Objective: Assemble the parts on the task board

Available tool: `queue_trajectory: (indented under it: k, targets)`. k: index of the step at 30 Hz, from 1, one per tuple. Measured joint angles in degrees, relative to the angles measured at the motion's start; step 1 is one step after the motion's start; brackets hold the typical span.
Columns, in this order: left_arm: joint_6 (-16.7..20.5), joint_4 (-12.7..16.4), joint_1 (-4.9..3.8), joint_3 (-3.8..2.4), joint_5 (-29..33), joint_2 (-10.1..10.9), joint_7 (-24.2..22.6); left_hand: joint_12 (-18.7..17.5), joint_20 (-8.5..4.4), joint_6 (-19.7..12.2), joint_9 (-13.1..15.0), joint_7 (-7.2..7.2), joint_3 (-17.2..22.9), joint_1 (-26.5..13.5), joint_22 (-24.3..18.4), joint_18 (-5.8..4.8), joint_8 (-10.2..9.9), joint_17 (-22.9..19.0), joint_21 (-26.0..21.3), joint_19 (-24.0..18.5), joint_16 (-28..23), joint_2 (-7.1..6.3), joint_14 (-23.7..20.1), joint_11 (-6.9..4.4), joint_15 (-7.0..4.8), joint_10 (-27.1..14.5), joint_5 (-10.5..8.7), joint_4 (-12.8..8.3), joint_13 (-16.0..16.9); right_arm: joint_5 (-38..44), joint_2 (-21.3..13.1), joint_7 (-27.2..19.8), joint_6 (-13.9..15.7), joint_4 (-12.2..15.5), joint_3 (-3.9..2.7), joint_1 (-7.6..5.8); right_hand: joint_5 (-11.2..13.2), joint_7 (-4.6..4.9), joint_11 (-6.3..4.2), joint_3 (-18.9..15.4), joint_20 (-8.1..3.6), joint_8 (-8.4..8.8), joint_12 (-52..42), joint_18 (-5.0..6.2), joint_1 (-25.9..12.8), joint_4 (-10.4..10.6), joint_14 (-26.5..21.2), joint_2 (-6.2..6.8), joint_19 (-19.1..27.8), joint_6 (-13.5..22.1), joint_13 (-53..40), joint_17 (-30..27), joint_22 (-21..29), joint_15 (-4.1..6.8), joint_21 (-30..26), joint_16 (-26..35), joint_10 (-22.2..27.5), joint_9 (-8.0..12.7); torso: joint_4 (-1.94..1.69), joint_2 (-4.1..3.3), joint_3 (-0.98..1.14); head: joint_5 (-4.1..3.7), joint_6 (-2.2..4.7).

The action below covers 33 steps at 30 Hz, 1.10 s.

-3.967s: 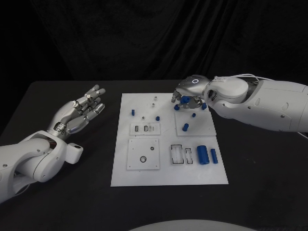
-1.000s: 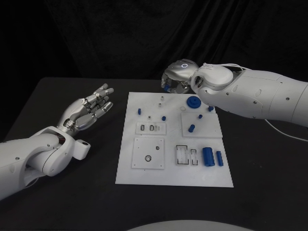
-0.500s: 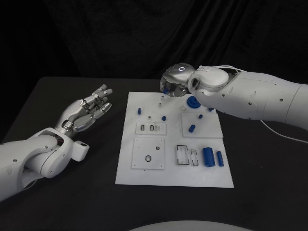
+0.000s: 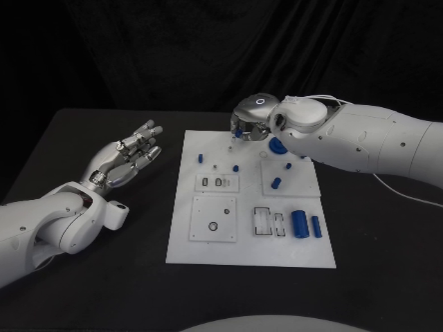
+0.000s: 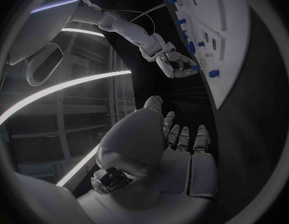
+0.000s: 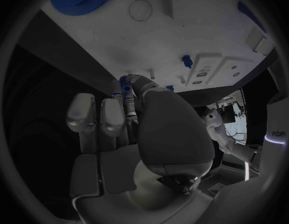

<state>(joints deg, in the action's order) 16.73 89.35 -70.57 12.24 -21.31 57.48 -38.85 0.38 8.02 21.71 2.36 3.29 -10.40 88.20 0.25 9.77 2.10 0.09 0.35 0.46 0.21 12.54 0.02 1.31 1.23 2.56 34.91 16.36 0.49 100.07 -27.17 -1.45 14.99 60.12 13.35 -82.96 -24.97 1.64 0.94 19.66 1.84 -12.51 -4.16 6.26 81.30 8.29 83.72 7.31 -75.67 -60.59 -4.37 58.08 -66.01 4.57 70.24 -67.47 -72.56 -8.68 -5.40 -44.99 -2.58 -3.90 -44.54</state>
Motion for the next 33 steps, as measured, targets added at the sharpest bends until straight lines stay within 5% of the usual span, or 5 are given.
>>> queue_trajectory:
  k: [33]
  targets:
    - [-0.44,-0.35,0.0,0.0,-0.01,-0.52,0.0,0.0,0.2,0.0,-0.01,0.0,0.16,0.23,0.0,0.0,0.0,-0.03,0.0,-0.21,0.0,0.23,-0.14,0.02,0.13,-0.02,0.0,-0.17,-0.01,-1.18,1.63,-0.41,-0.22,-1.61,-0.02,0.73,-0.28,1.0,0.45,0.15,0.0,1.01,0.33,0.0,-0.3,0.47,-0.39,-0.15,0.0,0.68,0.03,-0.22,-0.35,-0.39,0.0,0.27,1.41,-0.03,-0.34,0.16,-0.26,-0.45,-0.42]
